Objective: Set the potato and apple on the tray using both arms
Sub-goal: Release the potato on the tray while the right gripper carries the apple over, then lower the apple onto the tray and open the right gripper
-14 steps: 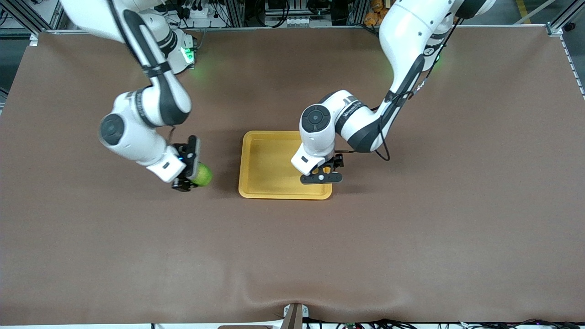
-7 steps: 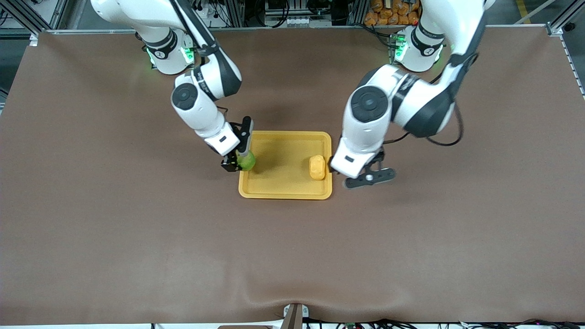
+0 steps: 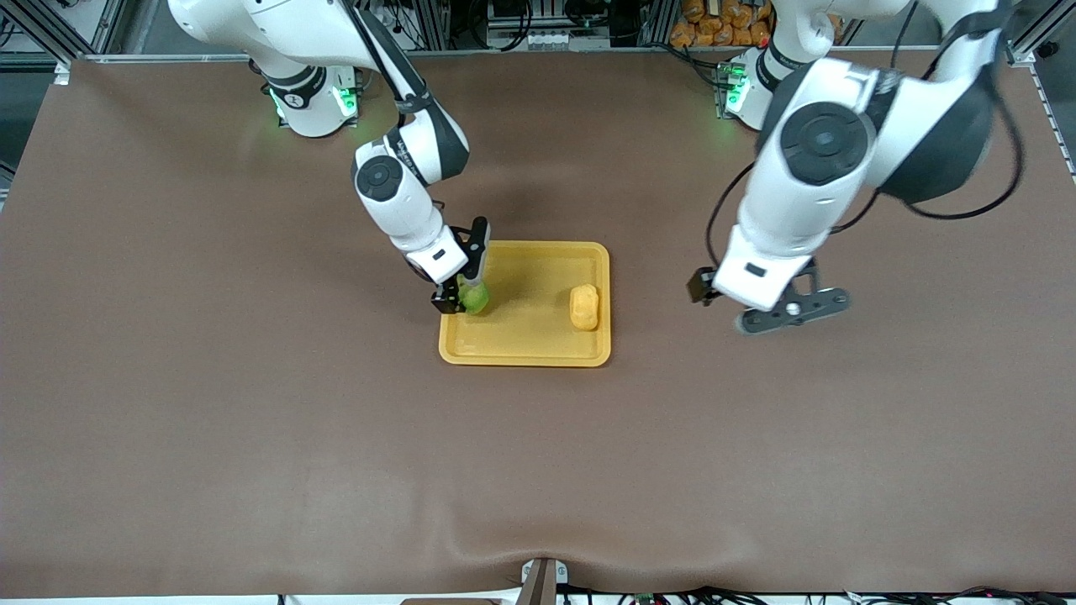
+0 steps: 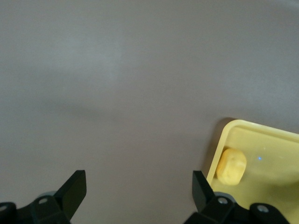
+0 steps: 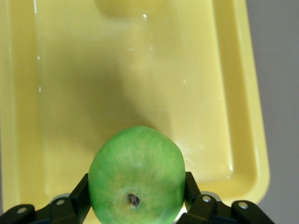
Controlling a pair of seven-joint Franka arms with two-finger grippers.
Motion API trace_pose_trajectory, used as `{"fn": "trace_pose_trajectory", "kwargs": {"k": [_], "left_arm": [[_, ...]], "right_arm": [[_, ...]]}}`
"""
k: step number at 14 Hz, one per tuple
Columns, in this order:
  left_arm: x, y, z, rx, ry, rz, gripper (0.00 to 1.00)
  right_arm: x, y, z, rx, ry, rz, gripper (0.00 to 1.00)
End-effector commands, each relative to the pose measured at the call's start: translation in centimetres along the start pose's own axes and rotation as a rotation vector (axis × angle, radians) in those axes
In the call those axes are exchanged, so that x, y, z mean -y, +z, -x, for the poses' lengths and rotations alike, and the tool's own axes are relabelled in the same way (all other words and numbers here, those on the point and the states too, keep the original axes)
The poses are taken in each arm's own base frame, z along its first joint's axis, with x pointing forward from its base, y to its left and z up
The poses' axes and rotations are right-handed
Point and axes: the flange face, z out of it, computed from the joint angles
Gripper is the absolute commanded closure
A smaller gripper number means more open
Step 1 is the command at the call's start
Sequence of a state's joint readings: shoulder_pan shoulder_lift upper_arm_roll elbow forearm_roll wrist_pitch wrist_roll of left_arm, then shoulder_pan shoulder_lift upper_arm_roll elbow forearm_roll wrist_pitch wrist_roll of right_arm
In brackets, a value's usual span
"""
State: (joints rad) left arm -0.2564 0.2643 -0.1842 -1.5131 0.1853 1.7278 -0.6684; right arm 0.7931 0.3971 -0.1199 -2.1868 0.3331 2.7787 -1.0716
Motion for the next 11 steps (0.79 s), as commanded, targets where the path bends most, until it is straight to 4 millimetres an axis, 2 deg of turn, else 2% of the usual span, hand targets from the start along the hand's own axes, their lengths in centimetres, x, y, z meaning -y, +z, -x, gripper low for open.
{"fn": "trace_pose_trajectory", "kwargs": {"k": [1,2,3,5,6,7,9,11], "left_arm": [[4.4,-1.9,-0.5,0.018,0.063,-0.003,0.0],[5.7,-2.4,-0.7,0.023,0.08,-0.008,0.0],[6.7,-2.6,-0.7,0.036,0.086,-0.015,0.0],[7.8,-3.9,0.1,0.065,0.083,-0.009,0.0],[8.3,-5.1,0.5,0.059,0.08,0.011,0.0],[9.8,-5.6,0.1,0.055,0.079,0.018,0.0],[12.3,-5.6,-0.4,0.076,0.148,0.017,0.0],[14.0,-5.9,-0.5,0.087,0.165,0.008,0.0]], "right_arm": [[-0.2,0.2,-0.4,-0.004,0.022,0.003,1.0],[-0.2,0.4,-0.3,-0.001,0.022,0.002,1.0],[-0.1,0.7,-0.2,0.002,0.021,0.0,0.95],[-0.2,0.9,-0.2,0.0,0.017,0.009,0.0],[-0.1,0.9,-0.3,-0.001,0.014,0.01,0.0],[-0.1,0.9,-0.3,-0.001,0.014,0.01,0.0],[-0.3,0.7,-0.1,0.0,0.014,0.009,0.0],[-1.0,-0.7,-0.1,-0.013,0.023,0.017,0.0]]}}
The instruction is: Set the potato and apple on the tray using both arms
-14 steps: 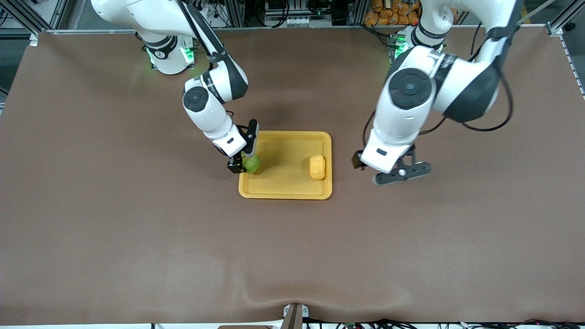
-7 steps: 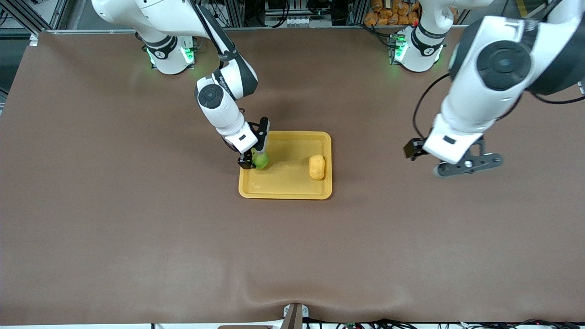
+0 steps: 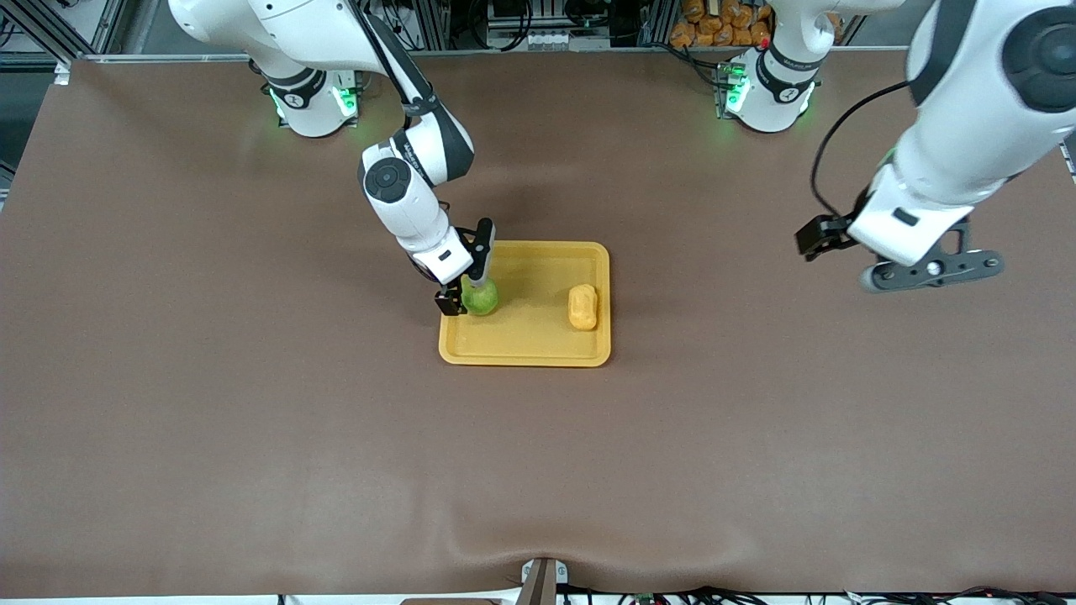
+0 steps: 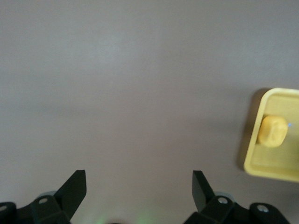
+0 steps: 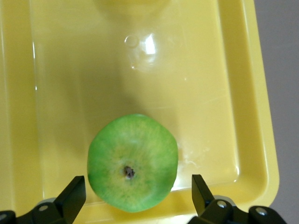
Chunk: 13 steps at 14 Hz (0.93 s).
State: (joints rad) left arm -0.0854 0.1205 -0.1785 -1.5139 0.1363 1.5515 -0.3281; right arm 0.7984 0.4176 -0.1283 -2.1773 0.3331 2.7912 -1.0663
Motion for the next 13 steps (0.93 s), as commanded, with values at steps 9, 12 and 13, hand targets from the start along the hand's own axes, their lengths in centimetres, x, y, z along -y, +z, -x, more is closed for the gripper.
{"fn": "trace_pose_trajectory", "kwargs": {"k": [9,12,13], "left_arm": [[5.5,-6.0,5.9,-0.001,-0.011,-0.013,0.0],[6.7,-5.8,5.9,0.005,0.026,-0.004,0.0],[6.7,-5.7,6.3,0.001,0.055,-0.002,0.0]], "right_arm": [[-8.7,-18.5,10.6,-0.025,0.354,-0.197,0.0],[-11.2,-25.6,13.5,0.048,0.536,-0.252,0.0],[-12.2,-28.4,14.1,0.103,0.595,-0.233,0.0]]}}
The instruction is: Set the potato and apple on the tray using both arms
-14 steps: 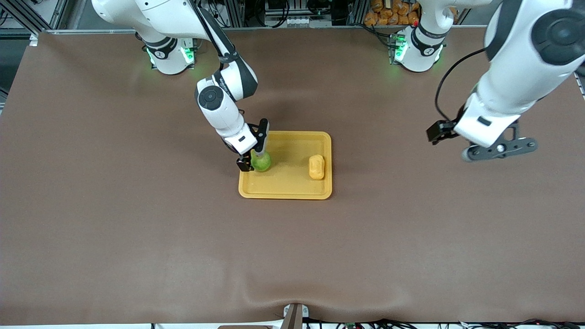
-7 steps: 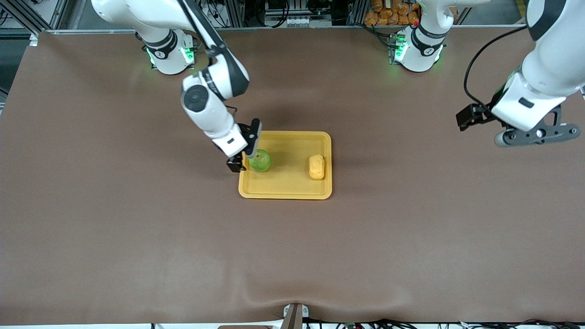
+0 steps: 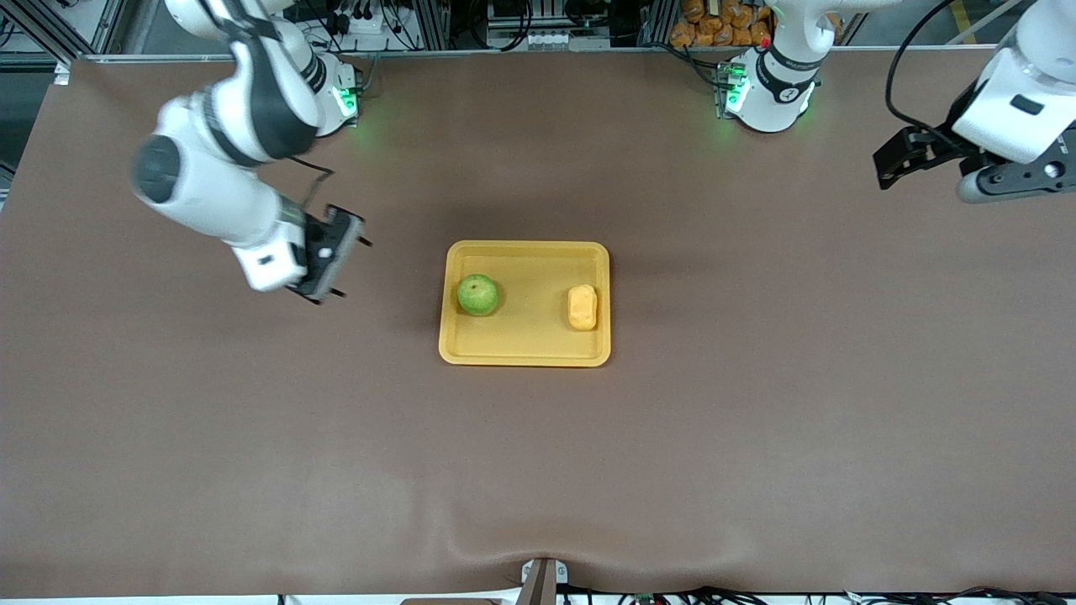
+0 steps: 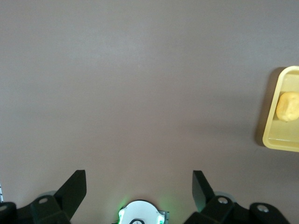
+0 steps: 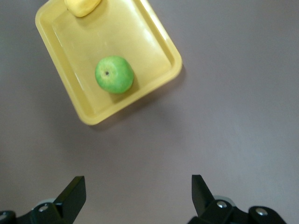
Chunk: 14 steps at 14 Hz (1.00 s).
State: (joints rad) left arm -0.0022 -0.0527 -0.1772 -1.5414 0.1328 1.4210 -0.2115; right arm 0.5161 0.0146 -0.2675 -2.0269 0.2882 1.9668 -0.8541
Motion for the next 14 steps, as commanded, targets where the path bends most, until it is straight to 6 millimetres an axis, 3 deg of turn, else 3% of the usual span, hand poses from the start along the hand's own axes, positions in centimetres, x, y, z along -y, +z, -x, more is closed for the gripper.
{"fn": "trace_pose_trajectory", "kwargs": {"k": [1,2,4,7,9,14], "left_arm": [[1.1,0.5,1.0,-0.006,0.041,0.03,0.0],[1.2,0.7,1.4,-0.007,0.046,0.043,0.0],[1.5,0.9,1.9,-0.023,0.052,0.069,0.0],[1.3,0.4,2.2,-0.032,0.048,0.091,0.0],[1.5,0.4,2.0,-0.025,0.039,0.125,0.0],[0.9,0.2,1.7,-0.027,0.037,0.119,0.0]], "right_arm": [[-0.3,-7.7,0.1,0.075,0.17,0.07,0.0],[-0.6,-10.1,0.5,0.093,0.235,0.098,0.0],[-3.0,-15.1,3.3,0.072,0.373,0.117,0.0],[-4.7,-19.6,6.1,0.035,0.505,0.146,0.0],[-5.3,-21.5,8.4,0.036,0.623,0.136,0.0],[-4.4,-24.9,11.0,0.067,0.911,0.111,0.0]]}}
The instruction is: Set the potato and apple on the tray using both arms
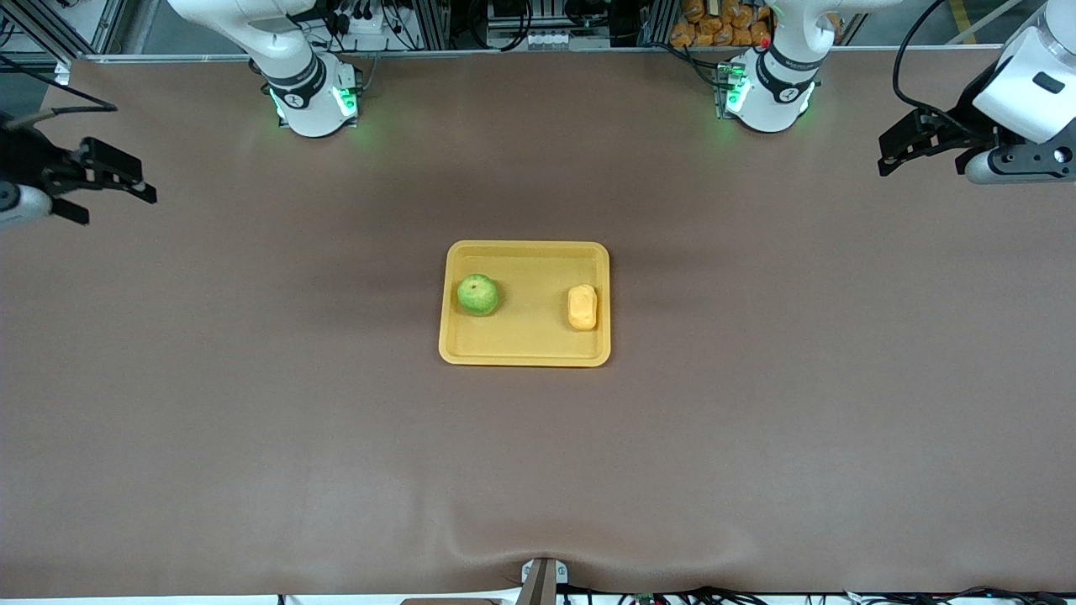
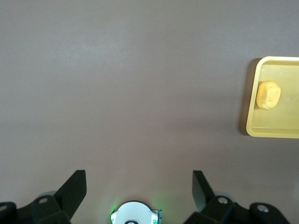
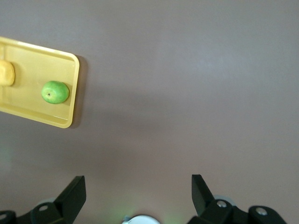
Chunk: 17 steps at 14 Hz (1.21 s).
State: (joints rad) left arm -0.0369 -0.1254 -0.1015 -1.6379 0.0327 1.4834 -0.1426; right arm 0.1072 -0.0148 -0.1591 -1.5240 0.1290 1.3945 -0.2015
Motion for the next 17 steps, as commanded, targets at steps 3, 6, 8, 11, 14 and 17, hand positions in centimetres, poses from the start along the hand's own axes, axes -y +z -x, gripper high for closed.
{"fn": "trace_pose_trajectory", "kwargs": {"k": [3,6,8,11,14,17], "left_arm": [[0.0,-0.2,0.3,-0.003,-0.006,0.008,0.0],[0.2,-0.1,0.4,0.004,-0.011,0.007,0.0],[0.4,-0.3,0.4,0.0,-0.008,0.008,0.0],[0.1,-1.1,0.3,-0.017,0.003,0.01,0.0],[0.6,-1.1,0.3,-0.015,-0.007,0.01,0.0],[0.7,-1.5,0.4,-0.012,-0.008,0.01,0.0]], "right_arm": [[-1.3,-1.4,0.8,0.028,0.122,0.018,0.0],[-1.1,-1.9,1.3,0.043,0.181,0.03,0.0],[0.1,-2.4,1.6,0.03,0.216,0.037,0.0],[0.1,-3.1,1.4,-0.021,0.214,0.077,0.0],[0.0,-3.3,1.5,-0.032,0.208,0.102,0.0],[-0.2,-3.2,1.3,-0.035,0.207,0.104,0.0]]}}
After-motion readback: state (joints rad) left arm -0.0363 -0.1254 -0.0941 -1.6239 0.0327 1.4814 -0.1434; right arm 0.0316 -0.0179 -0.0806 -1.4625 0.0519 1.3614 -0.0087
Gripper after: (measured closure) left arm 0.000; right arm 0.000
